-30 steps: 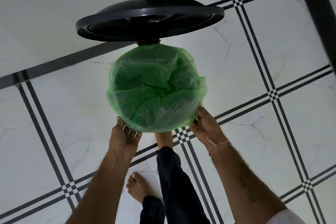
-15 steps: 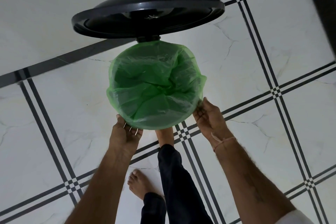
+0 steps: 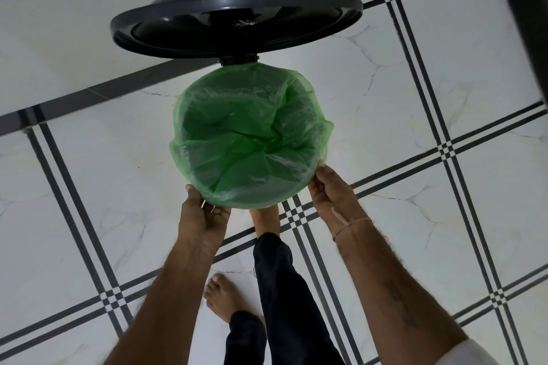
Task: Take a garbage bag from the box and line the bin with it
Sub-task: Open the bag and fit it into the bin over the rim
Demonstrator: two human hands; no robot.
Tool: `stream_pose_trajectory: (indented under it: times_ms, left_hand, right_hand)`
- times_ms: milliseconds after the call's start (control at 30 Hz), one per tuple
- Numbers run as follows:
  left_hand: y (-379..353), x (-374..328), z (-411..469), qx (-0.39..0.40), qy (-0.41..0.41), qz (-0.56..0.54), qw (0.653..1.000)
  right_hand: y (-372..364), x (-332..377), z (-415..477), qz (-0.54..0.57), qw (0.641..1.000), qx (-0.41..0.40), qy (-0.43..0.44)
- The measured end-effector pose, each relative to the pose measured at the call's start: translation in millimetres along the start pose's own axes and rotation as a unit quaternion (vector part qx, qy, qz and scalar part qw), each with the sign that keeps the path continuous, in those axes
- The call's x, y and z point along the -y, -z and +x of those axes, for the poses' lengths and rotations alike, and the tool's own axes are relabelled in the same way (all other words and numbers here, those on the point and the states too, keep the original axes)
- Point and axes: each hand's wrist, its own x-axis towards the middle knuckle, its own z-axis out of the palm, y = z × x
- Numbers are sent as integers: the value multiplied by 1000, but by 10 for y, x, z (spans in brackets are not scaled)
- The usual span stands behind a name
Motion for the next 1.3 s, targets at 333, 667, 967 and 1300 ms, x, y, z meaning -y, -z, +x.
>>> stream_pose_trajectory:
  times_ms: [333, 667, 967, 1300]
  left_hand:
    - [-65, 50, -89, -21, 2, 39, 999]
    - [-100, -45, -185, -103, -12, 148, 984]
    - [-761, -555, -713, -146, -340, 237, 898]
    - [-1385, -1083, -1340, 122, -335, 312, 881]
  right_hand:
    - [-220, 10, -161, -28, 998, -18, -56]
    - [-39, 106, -131, -162, 985, -19, -54]
    - [-808, 643, -646, -266, 886, -45, 377]
    - [-1499, 1308, -1132, -314, 868, 125, 365]
